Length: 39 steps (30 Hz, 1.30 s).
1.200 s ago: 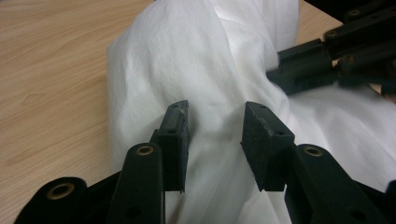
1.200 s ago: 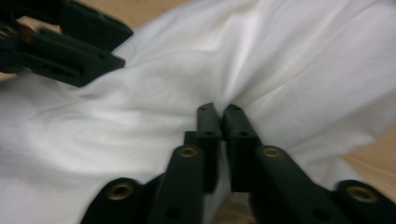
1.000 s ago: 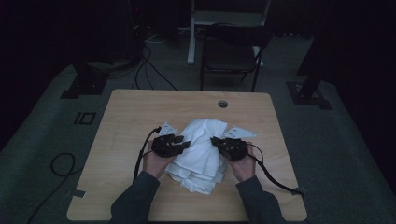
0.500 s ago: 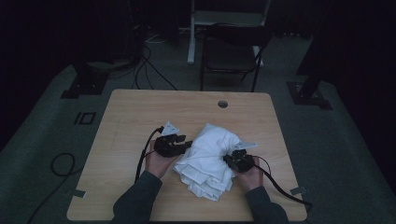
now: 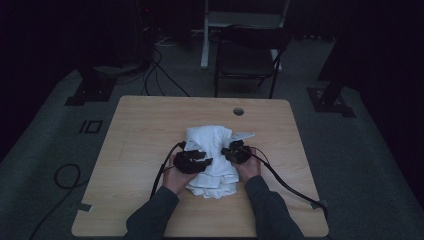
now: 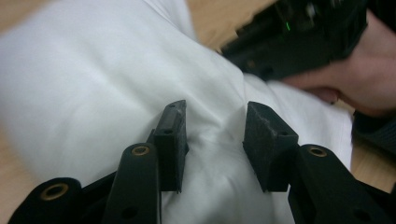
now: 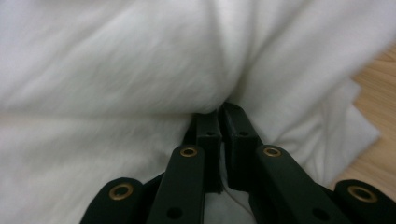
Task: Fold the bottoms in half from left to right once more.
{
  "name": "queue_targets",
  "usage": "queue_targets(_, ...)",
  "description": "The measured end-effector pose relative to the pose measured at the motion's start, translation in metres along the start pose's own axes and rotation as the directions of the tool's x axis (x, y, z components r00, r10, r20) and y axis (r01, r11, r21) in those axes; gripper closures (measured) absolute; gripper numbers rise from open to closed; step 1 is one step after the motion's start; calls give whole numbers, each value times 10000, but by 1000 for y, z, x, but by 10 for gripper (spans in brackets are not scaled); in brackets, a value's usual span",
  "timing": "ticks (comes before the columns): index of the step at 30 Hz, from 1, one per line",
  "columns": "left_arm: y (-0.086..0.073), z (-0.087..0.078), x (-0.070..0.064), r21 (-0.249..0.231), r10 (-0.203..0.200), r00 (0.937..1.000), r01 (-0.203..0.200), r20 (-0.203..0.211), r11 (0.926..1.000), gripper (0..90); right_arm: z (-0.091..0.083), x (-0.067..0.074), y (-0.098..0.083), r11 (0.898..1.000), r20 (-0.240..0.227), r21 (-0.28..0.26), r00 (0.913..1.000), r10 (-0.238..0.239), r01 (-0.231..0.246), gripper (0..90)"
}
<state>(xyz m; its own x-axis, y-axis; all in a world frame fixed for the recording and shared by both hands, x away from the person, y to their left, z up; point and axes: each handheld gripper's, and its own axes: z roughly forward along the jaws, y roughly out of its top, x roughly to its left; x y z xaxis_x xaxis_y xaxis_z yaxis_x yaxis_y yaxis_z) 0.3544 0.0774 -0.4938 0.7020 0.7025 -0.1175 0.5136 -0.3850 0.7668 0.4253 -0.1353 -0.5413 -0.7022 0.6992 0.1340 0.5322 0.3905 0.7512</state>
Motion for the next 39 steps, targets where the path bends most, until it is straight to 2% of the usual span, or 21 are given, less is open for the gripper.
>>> queue_targets(2,-1,1,0,-16,17,10000,-17,-86,10000,597,-1,-3,6,9997,-164,218,9998,-91,95,777)
queue_targets(4,-1,1,1,-14,-28,9999,28,-112,10000,598,-11,-8,14,9991,14,396,9999,-166,165,609)
queue_targets(5,-1,0,2,-9,-60,9999,60,-123,10000,599,-19,-10,19,9997,86,194,9999,-139,137,580)
queue_targets(7,-1,0,2,-11,-68,9999,68,-106,10000,600,-34,-16,28,9980,243,-601,9994,226,-211,573)
queue_targets(9,0,0,1,-7,8,9999,-8,-172,10000,599,-44,-21,37,9899,493,-1295,9967,641,-573,586)
queue_targets(12,0,0,0,22,67,9997,-66,-226,10000,598,-46,-24,47,9874,593,-1400,9948,829,-739,595)
queue_targets(16,0,0,-1,25,100,9997,-100,-244,9999,593,-30,-23,68,9823,293,-1434,9916,1257,-1202,610)
queue_targets(18,0,0,-1,40,123,9996,-122,-262,9999,592,-22,-25,73,9754,358,-1502,9850,1687,-1616,585)
queue_targets(19,0,0,-1,47,122,9996,-120,-270,9999,591,-18,-27,75,9688,171,-1463,9787,2045,-1998,626)
queue_targets(20,0,0,-1,33,90,9996,-89,-271,10000,591,-14,-29,77,9659,-158,-1324,9748,2223,-2224,770)
queue_targets(21,0,0,-1,37,62,9996,-61,-261,10000,590,-12,-30,78,9699,-418,-1071,9757,2152,-2185,881)
queue_targets(22,0,-1,-1,23,33,9997,-33,-246,10000,590,-12,-28,80,9757,-332,-1028,9811,1909,-1933,899)
queue_targets(24,-1,-1,0,16,-40,9998,41,-213,10000,591,-23,-27,83,9730,-192,-1570,9855,1683,-1692,900)
queue_targets(26,-2,-1,0,35,-67,9998,67,-204,10000,595,-38,-32,84,9517,42,-2357,9790,2036,-1969,900)
queue_targets(28,-2,1,0,-23,-135,9997,134,-217,9999,597,-48,-38,81,9426,356,-2662,9751,2188,-2018,900)
queue_targets(30,-1,2,0,-33,-202,9996,201,-213,9998,599,-48,-41,75,9588,881,-2259,9766,1961,-1721,900)
queue_targets(32,-1,4,-2,-31,-228,9994,227,-269,9997,600,-45,-44,64,9661,988,-1935,9763,1925,-1709,900)
queue_targets(34,-1,4,-2,-20,-224,9994,224,-258,9997,601,-43,-45,59,9678,1140,-1783,9732,1996,-1776,899)
queue_targets(35,-1,5,-2,-15,-236,9995,236,-197,9997,601,-34,-50,43,9723,1441,-1314,9667,2116,-1933,898)
queue_targets(36,0,6,-2,-11,-227,9996,227,-154,9997,601,-32,-51,41,9727,1516,-1234,9649,2144,-1967,898)
queue_targets(39,0,6,-3,-12,-214,9997,214,-139,9998,600,-25,-57,33,9683,1546,-922,9573,2441,-2320,895)
